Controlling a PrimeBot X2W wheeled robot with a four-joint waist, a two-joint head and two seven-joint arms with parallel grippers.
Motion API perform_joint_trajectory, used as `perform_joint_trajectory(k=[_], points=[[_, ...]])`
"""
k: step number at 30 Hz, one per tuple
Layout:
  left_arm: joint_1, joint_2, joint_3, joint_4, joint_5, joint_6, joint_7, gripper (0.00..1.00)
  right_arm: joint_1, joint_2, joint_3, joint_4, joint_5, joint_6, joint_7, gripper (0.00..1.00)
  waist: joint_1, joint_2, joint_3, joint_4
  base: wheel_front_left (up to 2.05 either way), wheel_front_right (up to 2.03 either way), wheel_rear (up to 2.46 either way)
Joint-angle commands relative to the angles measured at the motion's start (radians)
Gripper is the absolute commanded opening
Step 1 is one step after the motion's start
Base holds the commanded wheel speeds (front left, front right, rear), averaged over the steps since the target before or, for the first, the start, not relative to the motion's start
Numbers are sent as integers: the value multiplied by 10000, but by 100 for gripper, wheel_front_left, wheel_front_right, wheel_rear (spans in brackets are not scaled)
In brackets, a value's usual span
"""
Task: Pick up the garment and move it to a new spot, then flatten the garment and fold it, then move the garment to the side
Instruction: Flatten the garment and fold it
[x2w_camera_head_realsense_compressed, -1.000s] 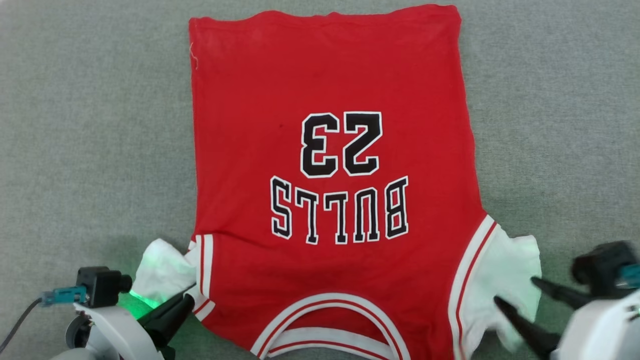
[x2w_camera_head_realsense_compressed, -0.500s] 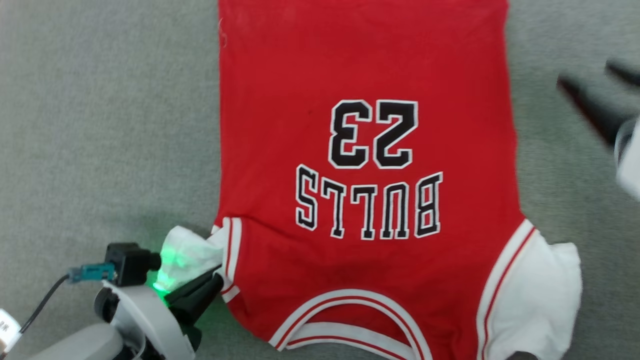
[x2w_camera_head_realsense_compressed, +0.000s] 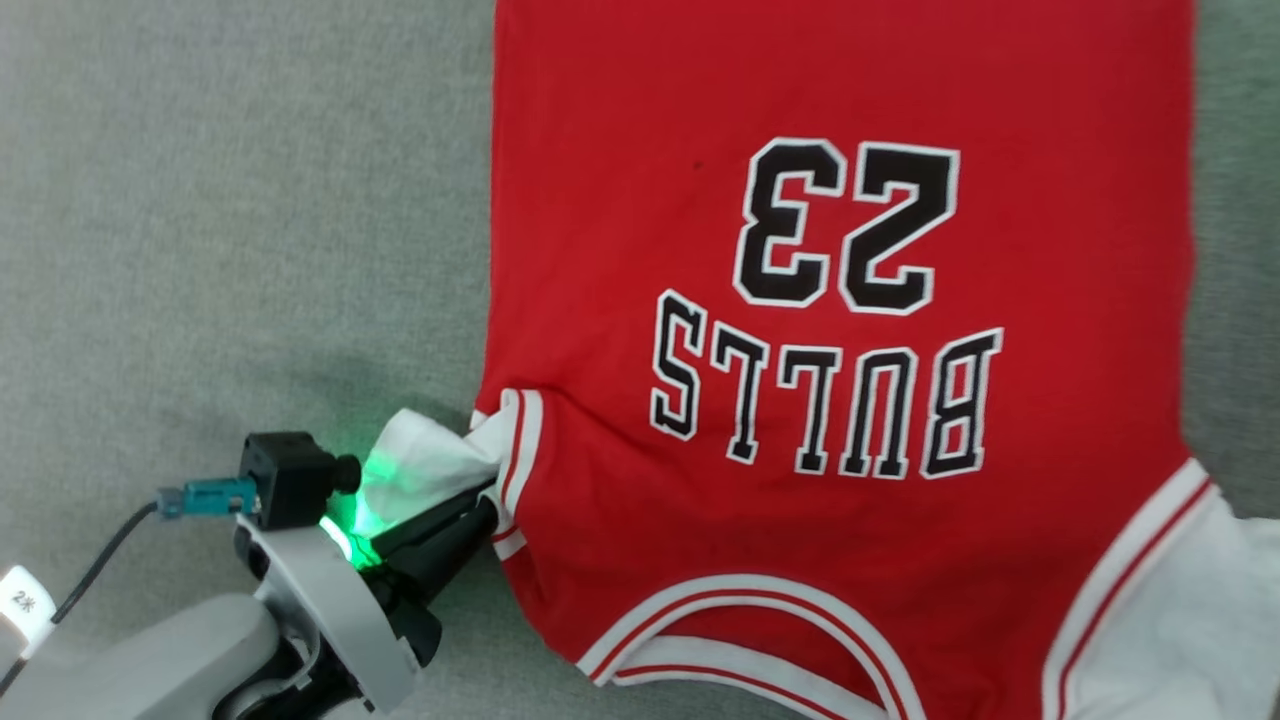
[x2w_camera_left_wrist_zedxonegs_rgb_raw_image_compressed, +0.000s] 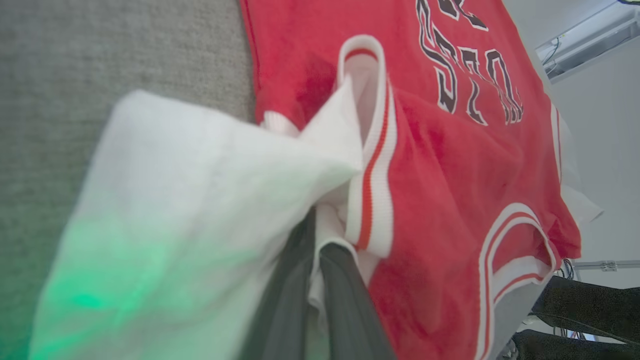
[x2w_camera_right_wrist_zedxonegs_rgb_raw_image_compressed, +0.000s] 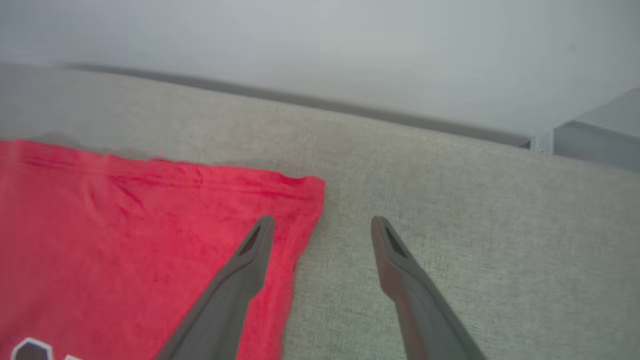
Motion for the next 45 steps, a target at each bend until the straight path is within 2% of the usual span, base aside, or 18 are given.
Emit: perform_joint_trajectory(k=[1, 8, 16, 17, 19, 20, 26, 30, 33, 40, 45], points=[[-105, -430, -179, 529, -34, 254, 175, 0, -199, 99, -89, 425, -303, -7, 248, 100, 0, 0, 488, 398, 0, 0, 0], [-324, -485, -383, 666, -125, 316, 120, 0, -487, 343, -334, 1716, -1078, -7, 1014, 100, 0, 0, 850, 477, 0, 0, 0], [-506, -501, -477, 750, -175, 340, 93, 0, -316, 426, -198, 2180, -1498, -7, 1127, 100, 0, 0, 1062, 425, 0, 0, 0], [-536, -520, -484, 759, -189, 340, 93, 0, -303, 453, -152, 2224, -1453, -7, 1131, 64, 0, 0, 1076, 418, 0, 0, 0], [-588, -565, -500, 773, -215, 349, 86, 0, -268, 447, -52, 2225, -1397, -7, 1044, 19, 0, 0, 1090, 405, 0, 0, 0], [-610, -592, -501, 768, -232, 357, 82, 0, -269, 410, -55, 2205, -1399, -7, 967, 0, 0, 0, 1094, 395, 0, 0, 0], [-514, -687, -266, 845, -297, 360, 72, 0, -269, 246, -106, 2041, -1216, -7, 304, 0, 0, 0, 867, 282, 0, 0, 0], [-258, -606, -47, 832, -303, 359, 52, 0, 93, -85, 417, 1780, -672, -8, 9, 0, 0, 0, 458, 142, 0, 0, 0], [26, -514, 120, 730, -363, 341, 24, 0, 679, -583, 1132, 1272, -22, -8, -107, 0, 0, 0, 67, -29, 0, 0, 0], [580, -200, 342, 633, -324, 240, -4, 0, 3033, -1885, 2196, -966, 1935, -8, 292, 0, 0, 0, -900, -522, 0, 0, 0], [897, -63, 523, 540, -272, 180, -51, 0, 5331, -2427, 1984, -3298, 2930, -7, 876, 0, 0, 0, -1536, -791, 0, 0, 0]])
